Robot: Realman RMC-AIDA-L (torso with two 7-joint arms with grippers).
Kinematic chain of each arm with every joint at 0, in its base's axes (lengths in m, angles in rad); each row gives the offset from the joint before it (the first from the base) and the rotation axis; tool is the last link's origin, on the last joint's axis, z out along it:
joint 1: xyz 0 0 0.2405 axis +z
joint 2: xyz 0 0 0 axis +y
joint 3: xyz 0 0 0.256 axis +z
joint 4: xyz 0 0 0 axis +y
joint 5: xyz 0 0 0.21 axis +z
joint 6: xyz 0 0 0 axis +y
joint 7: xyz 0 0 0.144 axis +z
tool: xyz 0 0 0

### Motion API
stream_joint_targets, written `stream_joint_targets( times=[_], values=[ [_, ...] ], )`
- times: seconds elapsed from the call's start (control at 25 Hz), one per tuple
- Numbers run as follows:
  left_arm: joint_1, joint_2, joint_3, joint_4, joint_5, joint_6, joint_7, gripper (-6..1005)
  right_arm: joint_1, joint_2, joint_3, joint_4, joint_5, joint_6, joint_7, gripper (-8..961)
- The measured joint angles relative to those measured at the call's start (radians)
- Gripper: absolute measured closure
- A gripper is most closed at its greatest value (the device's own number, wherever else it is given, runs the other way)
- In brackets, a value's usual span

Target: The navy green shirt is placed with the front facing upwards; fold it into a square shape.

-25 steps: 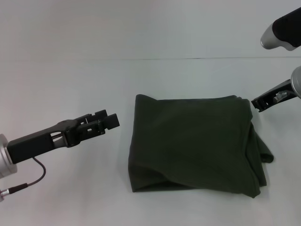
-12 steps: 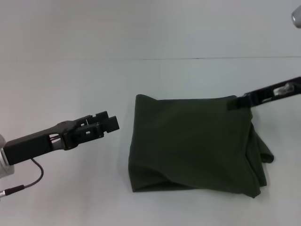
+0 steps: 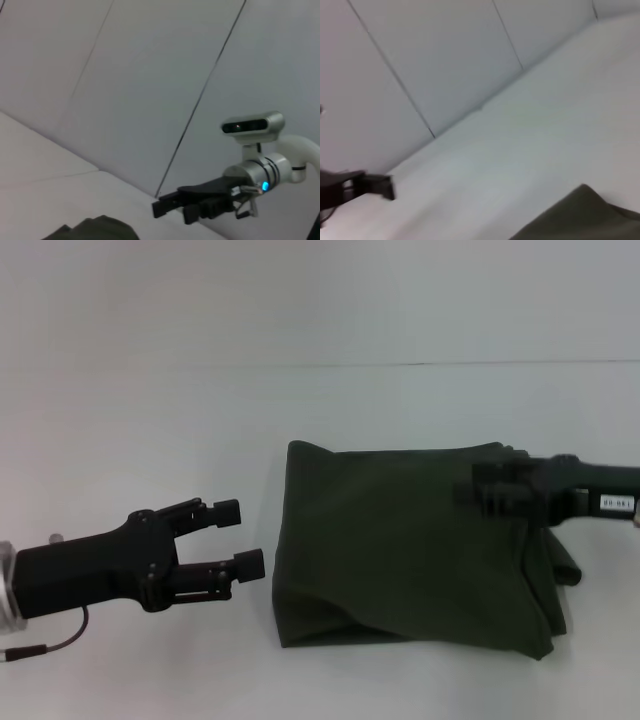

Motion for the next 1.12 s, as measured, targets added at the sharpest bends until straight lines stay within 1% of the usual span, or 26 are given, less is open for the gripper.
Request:
stream_joint_targets(
  times=[0.12, 0.16, 0.32, 0.48, 0.68, 0.84, 1.12],
  values=[
    [0.003, -0.005, 0.018, -0.003, 0.001, -0.035, 0.049, 65, -0.017, -0.006, 0.015, 0.117, 0.025, -0.008, -0.191, 333],
    [0.003, -0.006, 0.027, -0.004, 0.002, -0.042, 0.054, 65, -0.025, -0.003, 0.018, 0.144, 0.027, -0.009, -0.249, 320],
    [0.003, -0.007, 0.050, -0.005, 0.005, -0.063, 0.059, 65, -0.055, 0.021, 0.029, 0.169, 0.027, -0.007, -0.372, 256],
    [0.004, -0.009, 0.048, -0.017, 0.005, -0.072, 0.060, 65, -0.081, 0.027, 0.022, 0.173, 0.015, 0.006, -0.438, 165],
    [0.006, -0.009, 0.046, -0.029, 0.001, -0.078, 0.060, 65, -0.102, 0.022, 0.020, 0.174, -0.023, 0.058, -0.445, 11],
    [0.011, -0.011, 0.045, -0.031, 0.000, -0.080, 0.061, 65, -0.120, 0.017, 0.022, 0.174, -0.032, 0.082, -0.466, 9],
    [0.013, -0.015, 0.046, -0.031, 0.002, -0.086, 0.061, 65, -0.146, 0.016, 0.022, 0.164, -0.033, 0.119, -0.489, 9]
  ],
)
